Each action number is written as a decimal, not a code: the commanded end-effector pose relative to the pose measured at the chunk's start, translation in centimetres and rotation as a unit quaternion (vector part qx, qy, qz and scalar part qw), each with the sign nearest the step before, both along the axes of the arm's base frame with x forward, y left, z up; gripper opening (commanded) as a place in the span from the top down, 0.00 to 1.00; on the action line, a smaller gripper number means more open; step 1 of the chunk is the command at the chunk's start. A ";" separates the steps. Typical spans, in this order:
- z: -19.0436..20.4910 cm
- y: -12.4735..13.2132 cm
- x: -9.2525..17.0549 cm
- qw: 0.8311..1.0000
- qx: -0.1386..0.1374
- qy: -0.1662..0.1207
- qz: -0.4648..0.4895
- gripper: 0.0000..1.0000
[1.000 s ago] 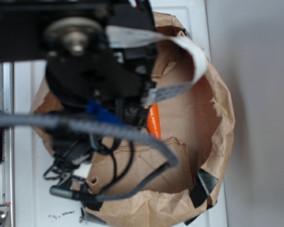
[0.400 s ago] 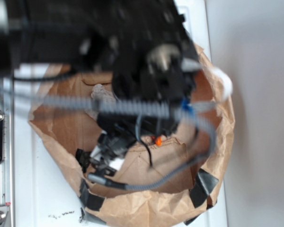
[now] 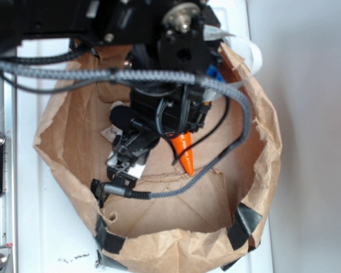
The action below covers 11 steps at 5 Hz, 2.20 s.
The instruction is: Grab the carrot.
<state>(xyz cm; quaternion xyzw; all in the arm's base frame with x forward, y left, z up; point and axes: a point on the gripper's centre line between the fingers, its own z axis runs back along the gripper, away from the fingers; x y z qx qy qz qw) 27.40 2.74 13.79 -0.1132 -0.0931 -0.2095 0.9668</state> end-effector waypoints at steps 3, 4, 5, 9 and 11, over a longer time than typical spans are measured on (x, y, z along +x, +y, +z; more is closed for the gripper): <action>-3.2 0.6 1.7 0.994 -0.006 -0.088 -0.068 0.00; -5.1 -0.1 2.8 0.992 0.040 -0.101 -0.065 0.00; -5.8 -1.7 2.6 0.989 0.071 -0.112 -0.066 0.00; -6.9 -5.0 2.9 0.983 0.113 -0.122 -0.077 0.00; -7.2 -1.9 4.7 0.983 0.125 -0.123 -0.064 0.00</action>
